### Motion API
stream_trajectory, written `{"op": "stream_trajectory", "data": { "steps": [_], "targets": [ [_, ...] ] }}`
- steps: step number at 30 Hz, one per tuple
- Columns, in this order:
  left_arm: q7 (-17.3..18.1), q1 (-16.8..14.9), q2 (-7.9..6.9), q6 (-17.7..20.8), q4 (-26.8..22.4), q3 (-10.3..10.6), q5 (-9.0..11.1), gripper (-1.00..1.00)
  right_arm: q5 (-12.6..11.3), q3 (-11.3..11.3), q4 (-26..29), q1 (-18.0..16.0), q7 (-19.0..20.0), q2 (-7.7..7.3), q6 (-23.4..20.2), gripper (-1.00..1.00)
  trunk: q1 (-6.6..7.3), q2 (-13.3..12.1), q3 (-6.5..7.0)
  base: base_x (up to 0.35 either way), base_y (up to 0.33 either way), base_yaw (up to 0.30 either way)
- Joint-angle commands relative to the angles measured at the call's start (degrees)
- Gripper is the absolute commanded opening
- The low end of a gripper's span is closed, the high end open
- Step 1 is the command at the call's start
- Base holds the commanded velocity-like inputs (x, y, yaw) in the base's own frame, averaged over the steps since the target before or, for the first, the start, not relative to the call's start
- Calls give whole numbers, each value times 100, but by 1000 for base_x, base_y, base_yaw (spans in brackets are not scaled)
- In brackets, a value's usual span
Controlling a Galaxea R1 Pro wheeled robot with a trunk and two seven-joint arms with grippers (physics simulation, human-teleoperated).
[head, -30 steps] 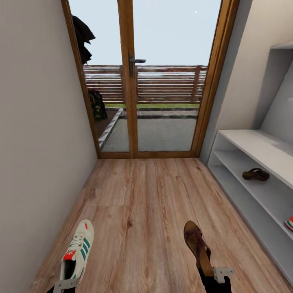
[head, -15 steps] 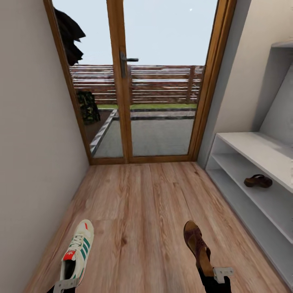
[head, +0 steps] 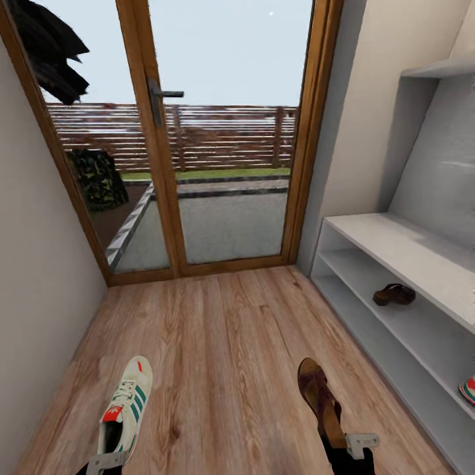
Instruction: Pick up the two gym shoes and the two sandals from the corridor floor and place them onto the hallstand (shoe rack) in the corridor, making sure they are on the rack and not on the floor. Arrange them so the two gym shoes are next to each other and the two sandals are next to each other.
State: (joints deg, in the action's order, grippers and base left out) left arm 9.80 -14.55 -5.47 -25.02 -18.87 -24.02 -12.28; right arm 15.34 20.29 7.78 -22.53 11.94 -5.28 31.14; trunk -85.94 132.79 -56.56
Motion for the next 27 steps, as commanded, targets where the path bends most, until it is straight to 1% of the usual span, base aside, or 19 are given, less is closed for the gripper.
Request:
{"op": "stream_trajectory", "data": {
  "steps": [1,9,12,16,27],
  "targets": [
    [31,-4,2,-24,1,-50,-47,-100,26,54,-4,-5,39,1,15,-100,-2,2,-5,337,0,-265],
    [31,-4,2,-28,2,-50,-47,-100,27,54,-4,-5,44,1,15,-100,-2,2,-5,337,0,-265],
    [34,-4,2,-29,4,-50,-47,-100,27,54,-4,-5,42,1,15,-100,-2,2,-5,258,99,-265],
    [37,-4,2,-29,4,-50,-47,-100,26,54,-4,-5,40,1,14,-100,-2,2,-5,90,239,-265],
    [33,-4,2,-30,-1,-50,-49,-100,22,54,-4,-5,37,1,15,-100,-2,2,-5,11,296,-265]
  ]
}}
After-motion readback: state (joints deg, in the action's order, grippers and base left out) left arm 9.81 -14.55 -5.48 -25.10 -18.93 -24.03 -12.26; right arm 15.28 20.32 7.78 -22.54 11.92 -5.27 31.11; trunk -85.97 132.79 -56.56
